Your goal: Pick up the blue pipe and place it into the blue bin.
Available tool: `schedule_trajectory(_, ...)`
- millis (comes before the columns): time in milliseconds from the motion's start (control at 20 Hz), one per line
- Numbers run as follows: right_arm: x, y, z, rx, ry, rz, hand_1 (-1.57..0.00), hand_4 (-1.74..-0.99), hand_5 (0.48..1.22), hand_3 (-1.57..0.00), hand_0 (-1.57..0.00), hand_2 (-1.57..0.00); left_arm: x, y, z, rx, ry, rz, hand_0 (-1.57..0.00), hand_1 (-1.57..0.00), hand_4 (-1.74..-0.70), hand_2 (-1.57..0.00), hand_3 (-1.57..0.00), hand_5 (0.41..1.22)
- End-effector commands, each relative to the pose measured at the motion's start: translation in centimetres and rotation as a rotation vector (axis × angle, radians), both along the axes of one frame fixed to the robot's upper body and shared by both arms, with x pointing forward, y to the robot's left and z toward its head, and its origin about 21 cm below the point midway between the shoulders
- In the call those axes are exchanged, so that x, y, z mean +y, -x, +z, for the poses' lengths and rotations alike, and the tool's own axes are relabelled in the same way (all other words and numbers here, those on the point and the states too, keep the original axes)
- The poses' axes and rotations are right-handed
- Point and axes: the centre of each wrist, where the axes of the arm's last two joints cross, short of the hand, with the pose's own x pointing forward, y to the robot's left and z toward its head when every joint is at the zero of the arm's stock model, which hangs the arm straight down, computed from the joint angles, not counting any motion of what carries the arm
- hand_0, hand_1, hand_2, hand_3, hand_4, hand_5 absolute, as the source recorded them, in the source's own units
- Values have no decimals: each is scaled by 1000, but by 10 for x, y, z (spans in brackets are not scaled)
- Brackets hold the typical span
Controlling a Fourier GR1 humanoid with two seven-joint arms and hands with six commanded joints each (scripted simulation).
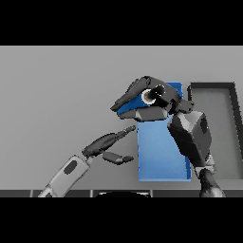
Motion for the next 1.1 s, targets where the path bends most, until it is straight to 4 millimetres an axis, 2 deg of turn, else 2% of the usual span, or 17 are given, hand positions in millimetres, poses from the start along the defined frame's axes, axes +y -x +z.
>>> schedule_trajectory(0, -3, -4, 8, 4, -18, -38, -1571, -1727, 1113, -1571, -1571, -1571, 0, 0, -3, 5, -5, 0, 0, 0, -907, 1, 0, 499)
schedule_trajectory(100, -12, -22, 20, -2, -6, -161, -1571, -1732, 1117, -1571, -1571, -1571, 1, 0, -1, 1, 11, -7, 1, 1, -906, 1, 1, 492)
schedule_trajectory(250, -39, -53, 17, 60, 22, -345, -1571, -1736, 1135, -1571, -1571, -1571, 4, -1, 0, 4, 16, -5, 1, 1, -911, 1, 1, 490)
schedule_trajectory(400, -63, -74, -17, 188, 85, -471, -1571, -1739, 1124, -1571, -1571, -1571, 5, 0, 0, 19, 12, 10, 1, 1, -906, 1, 1, 489)
schedule_trajectory(550, -88, -80, -55, 299, 134, -565, -1571, -1740, 1121, -1571, -1571, -1571, 6, -4, 3, 7, 10, 17, 1, 1, -893, 1, 1, 487)
schedule_trajectory(650, -91, -79, -85, 384, 186, -618, -1571, -1740, 1121, -1571, -1571, -1571, 7, -3, 1, 30, 10, 18, 1, 1, -893, 1, 1, 478)
schedule_trajectory(950, -107, -67, -156, 646, 316, -697, -1571, -1741, 1122, -1571, -1571, -1571, 5, -3, -1, 15, 12, 11, 1, 1, -881, 1, 1, 463)
schedule_trajectory(1050, -110, -60, -177, 705, 391, -701, -1571, -1655, 1124, -1571, -1571, -1571, 5, -3, 2, 16, 18, 14, 1, 1, -882, 1, 1, 464)
